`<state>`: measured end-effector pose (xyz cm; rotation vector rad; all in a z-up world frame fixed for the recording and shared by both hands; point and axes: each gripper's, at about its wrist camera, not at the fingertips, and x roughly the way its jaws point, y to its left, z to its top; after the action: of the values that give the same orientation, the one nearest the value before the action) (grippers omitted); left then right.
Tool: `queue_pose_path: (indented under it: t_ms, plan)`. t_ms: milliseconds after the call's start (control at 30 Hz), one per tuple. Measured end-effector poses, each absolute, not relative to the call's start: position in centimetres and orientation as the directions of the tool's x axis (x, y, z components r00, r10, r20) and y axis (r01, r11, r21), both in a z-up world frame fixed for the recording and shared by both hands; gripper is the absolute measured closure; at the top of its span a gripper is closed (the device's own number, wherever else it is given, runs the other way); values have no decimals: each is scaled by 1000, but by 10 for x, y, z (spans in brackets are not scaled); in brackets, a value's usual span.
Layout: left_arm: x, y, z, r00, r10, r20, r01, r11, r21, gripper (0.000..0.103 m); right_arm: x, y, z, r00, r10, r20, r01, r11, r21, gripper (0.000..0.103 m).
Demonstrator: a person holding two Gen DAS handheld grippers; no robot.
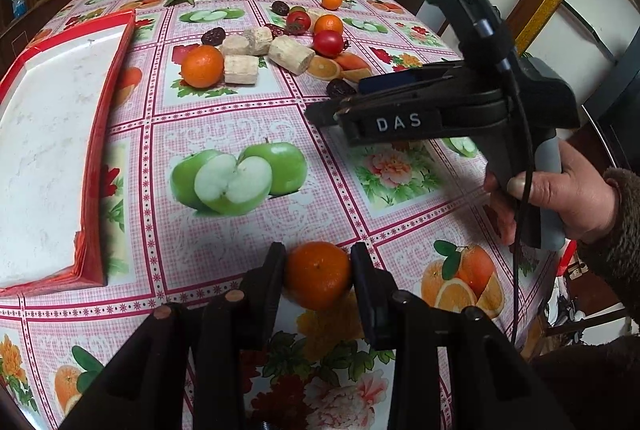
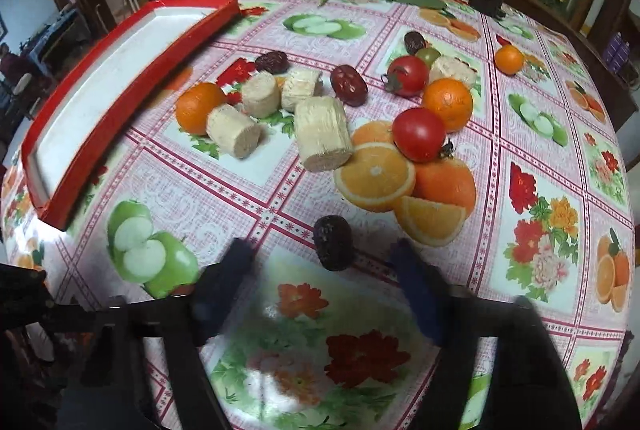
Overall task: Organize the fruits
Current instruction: 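Lift the date in the right gripper while the left gripper holds the orange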
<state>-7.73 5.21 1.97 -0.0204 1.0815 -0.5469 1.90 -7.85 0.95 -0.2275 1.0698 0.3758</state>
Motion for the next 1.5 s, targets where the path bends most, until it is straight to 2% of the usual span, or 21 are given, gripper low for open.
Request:
queue_pose_path:
  t_ms: [67, 100, 367, 567, 1033, 1167, 1300, 1367, 1500]
  plan:
    - [-78, 52, 20, 357, -428, -830, 415, 869, -269, 67, 17, -73, 13, 422, 193, -886, -434, 901, -11, 83]
    - [-79, 52, 20, 359, -428, -830, 416, 869, -268, 67, 17, -70, 13, 418, 189, -889, -444, 896, -18, 84]
    - [-75, 61, 20, 345, -462, -817, 386, 863, -325, 67, 2, -75, 24, 420, 252, -872, -426, 903, 56, 85]
    - [-74, 61, 23, 350, -452, -820, 385, 868, -315, 67, -9, -84, 24, 414, 274, -868, -392, 914, 102, 85]
    - [-68, 72, 26, 348, -461, -816, 367, 868, -333, 67, -2, -78, 15, 395, 260, -881, -370, 923, 107, 84]
    - [-68, 70, 26, 345, -463, -816, 372, 866, -334, 67, 4, -69, 15, 388, 274, -880, -398, 911, 108, 75]
    - [-69, 70, 25, 340, -461, -819, 374, 866, -332, 67, 11, -65, 13, 387, 278, -879, -406, 908, 108, 73]
    - [-69, 71, 25, 340, -463, -819, 369, 866, -336, 67, 10, -62, 14, 404, 249, -880, -412, 909, 68, 74]
    - [-69, 75, 23, 339, -462, -820, 355, 870, -343, 67, 0, -56, 13, 427, 214, -878, -441, 898, 4, 84]
